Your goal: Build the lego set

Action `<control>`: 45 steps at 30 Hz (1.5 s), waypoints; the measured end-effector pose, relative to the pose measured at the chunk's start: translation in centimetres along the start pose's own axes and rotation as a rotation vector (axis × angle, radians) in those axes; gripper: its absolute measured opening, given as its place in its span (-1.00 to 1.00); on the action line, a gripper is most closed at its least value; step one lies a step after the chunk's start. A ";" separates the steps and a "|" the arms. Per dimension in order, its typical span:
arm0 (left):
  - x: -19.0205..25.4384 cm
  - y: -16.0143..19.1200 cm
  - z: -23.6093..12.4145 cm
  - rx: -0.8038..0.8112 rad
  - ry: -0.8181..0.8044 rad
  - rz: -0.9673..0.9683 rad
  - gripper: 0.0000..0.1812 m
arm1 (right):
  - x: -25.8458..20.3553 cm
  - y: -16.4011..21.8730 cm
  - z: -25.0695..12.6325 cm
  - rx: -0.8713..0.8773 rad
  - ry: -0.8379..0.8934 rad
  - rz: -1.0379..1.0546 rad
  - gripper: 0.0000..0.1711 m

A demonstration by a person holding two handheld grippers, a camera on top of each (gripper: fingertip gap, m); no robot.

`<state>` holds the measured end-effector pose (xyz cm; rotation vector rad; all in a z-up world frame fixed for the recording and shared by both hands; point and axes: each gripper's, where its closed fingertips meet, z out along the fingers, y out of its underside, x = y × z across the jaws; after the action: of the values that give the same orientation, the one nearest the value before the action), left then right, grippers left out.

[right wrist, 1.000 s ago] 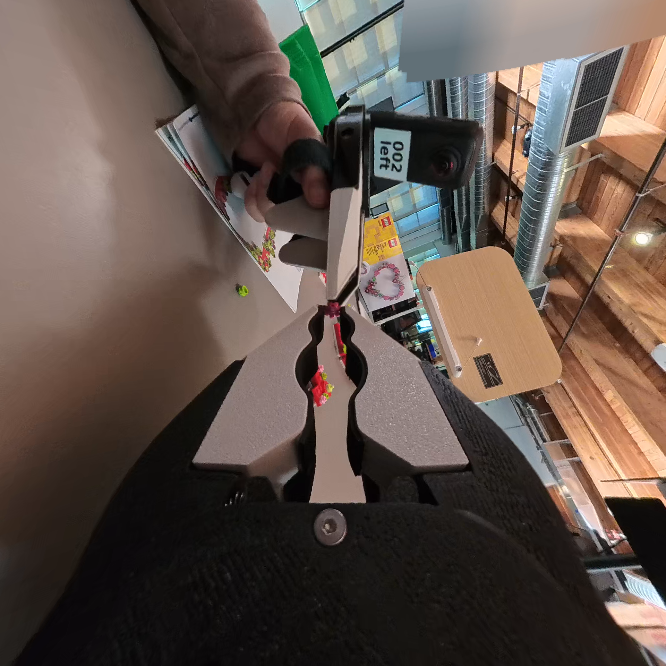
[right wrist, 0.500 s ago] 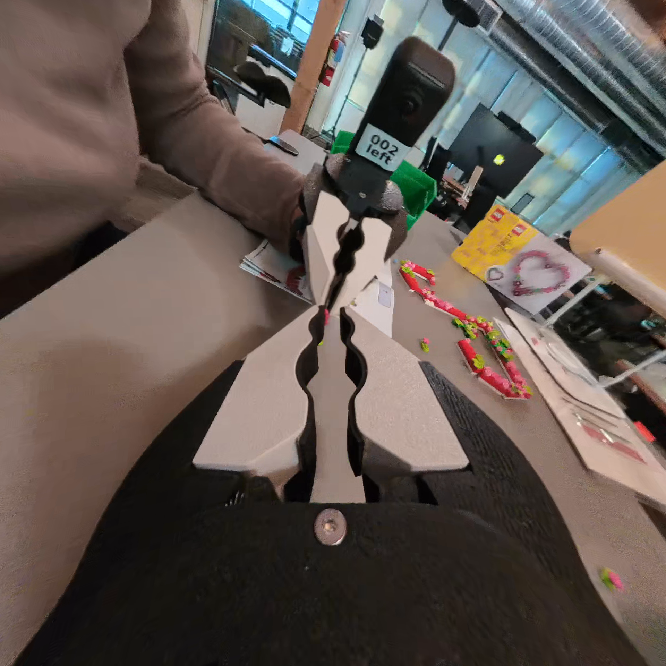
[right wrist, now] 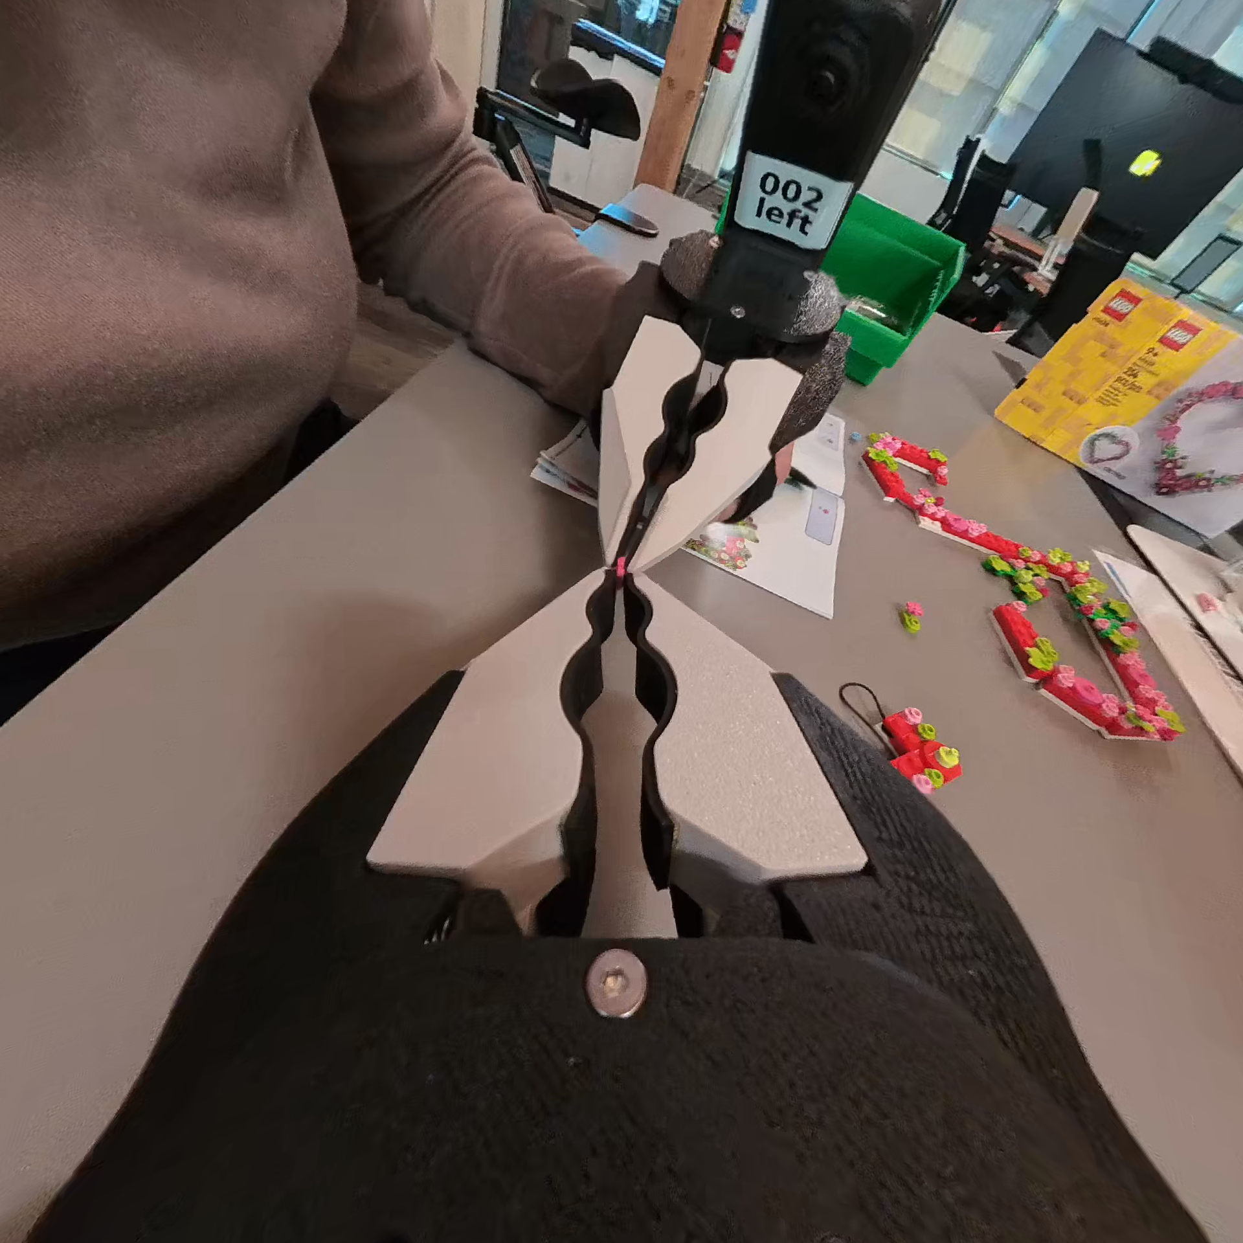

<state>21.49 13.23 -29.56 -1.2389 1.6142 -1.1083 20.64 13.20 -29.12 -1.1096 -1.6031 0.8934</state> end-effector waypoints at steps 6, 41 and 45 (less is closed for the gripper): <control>0.3 0.2 0.2 -0.017 0.012 0.025 -1.00 | -0.5 0.4 0.3 -0.031 -0.031 -0.003 -0.99; -7.3 5.1 5.0 -0.461 0.106 -0.058 -0.79 | 5.3 6.1 -5.0 -0.280 0.312 -0.188 -1.00; -7.0 5.0 5.1 -0.451 0.126 -0.052 -0.85 | 5.3 6.6 -4.9 -0.305 0.303 -0.189 -1.00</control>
<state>26.28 19.92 -35.25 -1.5278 2.0117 -0.8938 26.33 20.50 -32.20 -1.2122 -1.5873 0.3436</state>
